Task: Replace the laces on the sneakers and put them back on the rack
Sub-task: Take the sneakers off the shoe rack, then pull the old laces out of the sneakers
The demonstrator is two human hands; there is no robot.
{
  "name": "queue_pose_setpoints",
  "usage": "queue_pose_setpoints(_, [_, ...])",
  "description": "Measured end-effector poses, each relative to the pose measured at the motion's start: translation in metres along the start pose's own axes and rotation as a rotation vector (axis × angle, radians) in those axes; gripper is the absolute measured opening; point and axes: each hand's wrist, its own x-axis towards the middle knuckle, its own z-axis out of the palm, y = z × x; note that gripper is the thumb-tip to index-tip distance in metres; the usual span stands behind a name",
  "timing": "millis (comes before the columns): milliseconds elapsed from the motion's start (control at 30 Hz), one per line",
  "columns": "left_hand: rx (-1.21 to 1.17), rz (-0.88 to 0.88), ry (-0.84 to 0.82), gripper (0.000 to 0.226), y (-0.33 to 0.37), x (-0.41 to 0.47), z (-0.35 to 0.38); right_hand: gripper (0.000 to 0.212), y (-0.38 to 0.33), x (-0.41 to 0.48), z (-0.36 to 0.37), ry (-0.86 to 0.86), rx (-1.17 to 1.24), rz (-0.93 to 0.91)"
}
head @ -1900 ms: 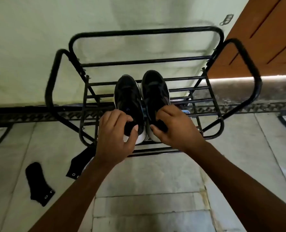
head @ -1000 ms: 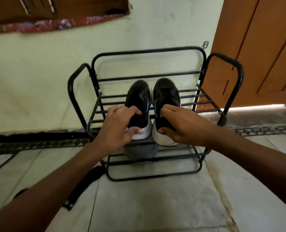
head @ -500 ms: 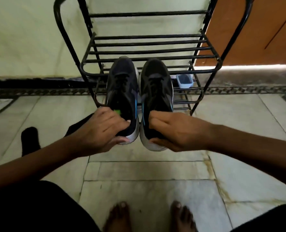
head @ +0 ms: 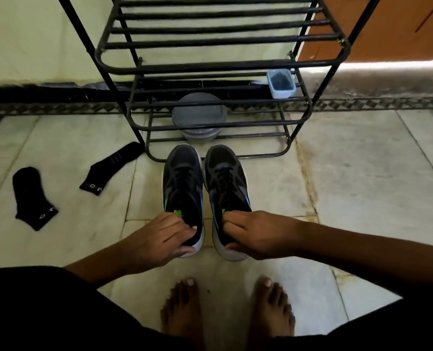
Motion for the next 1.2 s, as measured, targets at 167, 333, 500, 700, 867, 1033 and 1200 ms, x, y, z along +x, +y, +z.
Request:
queue_pose_setpoints(167, [-0.020,-0.078,-0.028,0.044,-0.014,-0.008,0.058,0.026,0.028,-0.005,0.059,0.011,0.011,0.146])
queue_pose_setpoints(333, [-0.060,-0.149,-0.078,0.046,-0.019,-0.021,0.108,0.032,0.051,-0.002,0.110,0.054,0.020,0.197])
queue_pose_setpoints(500, [-0.096,-0.202,-0.076,0.048,-0.021,-0.025,0.117,0.024,0.053,0.000,0.138,0.051,0.050,0.259])
queue_pose_setpoints(700, [-0.228,-0.282,0.085,0.034,-0.042,0.006,0.073,0.050,0.056,-0.007,0.094,0.192,0.214,0.420])
queue_pose_setpoints(867, [-0.209,-0.453,-0.248,0.072,-0.083,0.060,0.073,0.025,0.092,-0.001,0.083,0.304,0.324,0.794])
queue_pose_setpoints(1033, [-0.151,-0.378,-0.625,0.098,-0.099,0.091,0.091,0.024,0.111,0.020,0.086,0.070,0.464,0.899])
queue_pose_setpoints(1200, [-0.068,-0.352,-0.638,0.097,-0.094,0.093,0.090,0.022,0.109,0.036,0.097,0.051,0.504,1.051])
